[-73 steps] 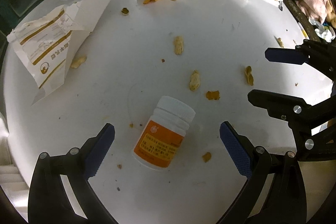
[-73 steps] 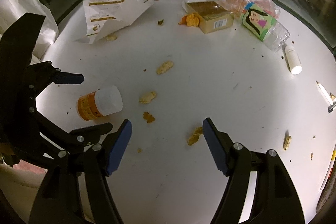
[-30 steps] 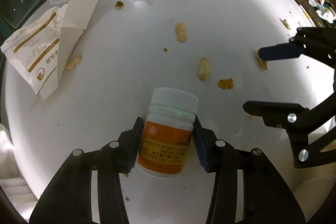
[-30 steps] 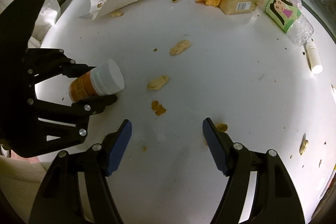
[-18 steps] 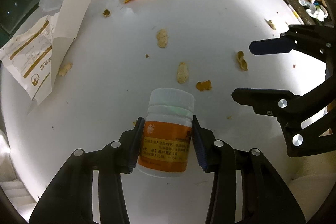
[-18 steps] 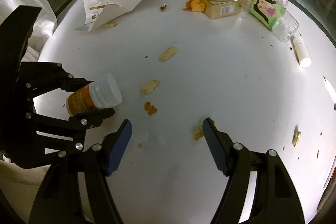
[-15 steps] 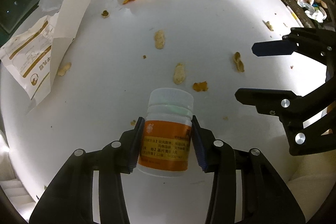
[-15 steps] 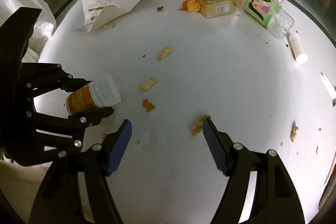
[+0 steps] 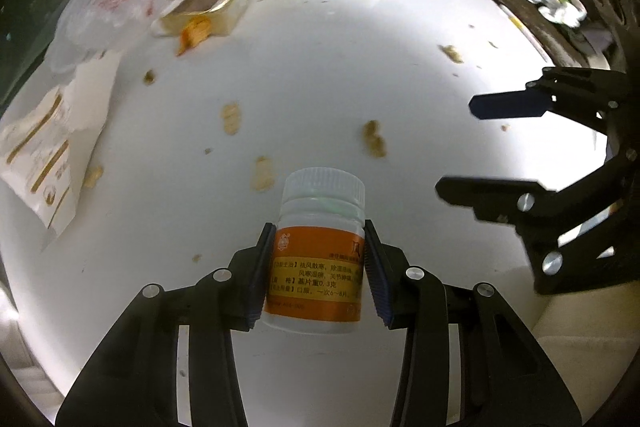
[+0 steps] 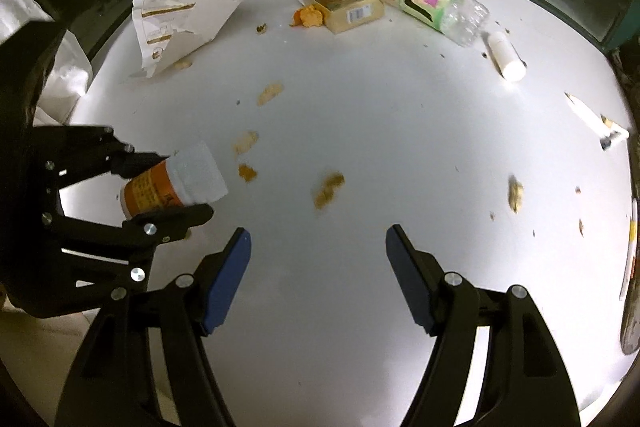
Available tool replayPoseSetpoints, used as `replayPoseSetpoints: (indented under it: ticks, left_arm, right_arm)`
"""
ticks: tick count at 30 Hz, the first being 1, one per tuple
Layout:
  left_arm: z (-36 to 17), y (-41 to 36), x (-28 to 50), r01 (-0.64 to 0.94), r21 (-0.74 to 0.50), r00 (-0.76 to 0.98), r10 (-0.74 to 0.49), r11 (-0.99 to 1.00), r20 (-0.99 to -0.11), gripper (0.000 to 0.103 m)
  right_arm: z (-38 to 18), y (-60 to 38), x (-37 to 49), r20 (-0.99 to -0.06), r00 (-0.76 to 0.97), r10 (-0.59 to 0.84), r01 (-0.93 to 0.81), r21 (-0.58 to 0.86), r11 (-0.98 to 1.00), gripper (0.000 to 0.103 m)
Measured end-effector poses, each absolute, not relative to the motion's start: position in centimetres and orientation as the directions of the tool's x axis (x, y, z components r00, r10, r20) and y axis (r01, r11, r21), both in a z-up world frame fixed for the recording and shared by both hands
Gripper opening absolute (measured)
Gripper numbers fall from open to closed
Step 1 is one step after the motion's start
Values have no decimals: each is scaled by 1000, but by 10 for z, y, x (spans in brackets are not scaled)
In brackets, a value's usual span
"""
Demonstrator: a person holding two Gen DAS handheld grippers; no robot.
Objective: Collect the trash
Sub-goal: 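Grasp the white pill bottle with the left tool and lift it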
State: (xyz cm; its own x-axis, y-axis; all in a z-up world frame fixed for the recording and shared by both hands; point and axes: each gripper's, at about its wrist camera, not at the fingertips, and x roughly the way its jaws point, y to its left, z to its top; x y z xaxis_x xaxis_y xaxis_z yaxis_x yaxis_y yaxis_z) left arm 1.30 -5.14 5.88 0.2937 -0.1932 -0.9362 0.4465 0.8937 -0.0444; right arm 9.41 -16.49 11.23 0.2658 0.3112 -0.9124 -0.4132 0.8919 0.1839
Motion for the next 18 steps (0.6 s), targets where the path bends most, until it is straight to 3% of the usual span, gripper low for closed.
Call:
replayPoseSetpoints:
  ticks: [18]
  left_arm:
    - [70,-180,-19,665,-50,219,-259,745,-941,38]
  right_arm:
    - [121,-289,29,-906,340,251,-186,196,963,67]
